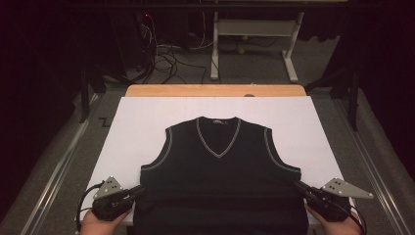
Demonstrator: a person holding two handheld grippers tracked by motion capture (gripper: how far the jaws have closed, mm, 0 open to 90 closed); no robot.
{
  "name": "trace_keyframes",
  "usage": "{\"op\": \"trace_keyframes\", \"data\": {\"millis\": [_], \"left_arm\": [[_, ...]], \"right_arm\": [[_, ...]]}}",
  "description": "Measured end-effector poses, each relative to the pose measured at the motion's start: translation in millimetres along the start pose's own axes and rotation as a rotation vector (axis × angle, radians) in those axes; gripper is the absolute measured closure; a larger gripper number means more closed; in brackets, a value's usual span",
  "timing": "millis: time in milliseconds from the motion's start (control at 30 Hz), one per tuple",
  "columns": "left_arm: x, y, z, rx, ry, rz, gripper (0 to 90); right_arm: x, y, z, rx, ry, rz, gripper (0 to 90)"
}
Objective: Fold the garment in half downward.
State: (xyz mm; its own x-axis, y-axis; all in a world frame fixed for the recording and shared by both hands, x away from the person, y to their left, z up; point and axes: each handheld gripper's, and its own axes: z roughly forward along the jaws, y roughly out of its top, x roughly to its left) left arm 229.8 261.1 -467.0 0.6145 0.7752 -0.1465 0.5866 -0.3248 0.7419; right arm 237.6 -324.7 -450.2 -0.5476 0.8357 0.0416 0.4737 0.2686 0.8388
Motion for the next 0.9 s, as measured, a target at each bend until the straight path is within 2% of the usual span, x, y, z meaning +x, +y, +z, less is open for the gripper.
{"op": "trace_keyframes", "data": {"millis": [133, 300, 467, 500, 633, 667, 700, 833, 900], "left_arm": [[0.0, -4.1, 0.6, 0.017, -0.006, -0.010, 76.6], [-1.7, -5.5, 0.1, 0.019, -0.001, -0.001, 76.1], [0.6, -6.2, 1.4, 0.012, -0.006, -0.013, 72.5], [1.4, -6.1, 1.3, 0.006, -0.009, -0.018, 66.6], [4.4, -5.2, 0.3, -0.022, 0.006, -0.046, 52.2], [5.3, -4.9, -0.1, -0.029, 0.013, -0.049, 52.2], [6.9, -4.3, -0.8, -0.047, 0.023, -0.055, 46.2], [13.7, -0.4, -2.9, -0.105, 0.043, -0.071, 39.9], [19.7, 7.3, -3.3, -0.143, 0.044, -0.084, 34.9]], "right_arm": [[0.7, -3.5, 0.7, 0.020, 0.003, 0.002, 85.2], [2.2, -7.9, 0.6, 0.049, 0.006, 0.002, 84.9], [1.6, -9.5, 5.5, 0.062, 0.011, 0.008, 82.8], [1.5, -9.4, 6.4, 0.054, 0.019, 0.007, 79.6], [0.0, -7.8, 6.3, 0.024, 0.024, 0.022, 70.1], [0.0, -7.8, 6.3, 0.024, 0.024, 0.022, 70.1], [-1.3, -6.8, 5.9, 0.002, 0.017, 0.029, 64.7], [-4.8, -3.9, 6.9, -0.023, 0.008, 0.050, 55.6], [-10.0, 2.2, 11.9, -0.041, -0.001, 0.060, 44.6]]}}
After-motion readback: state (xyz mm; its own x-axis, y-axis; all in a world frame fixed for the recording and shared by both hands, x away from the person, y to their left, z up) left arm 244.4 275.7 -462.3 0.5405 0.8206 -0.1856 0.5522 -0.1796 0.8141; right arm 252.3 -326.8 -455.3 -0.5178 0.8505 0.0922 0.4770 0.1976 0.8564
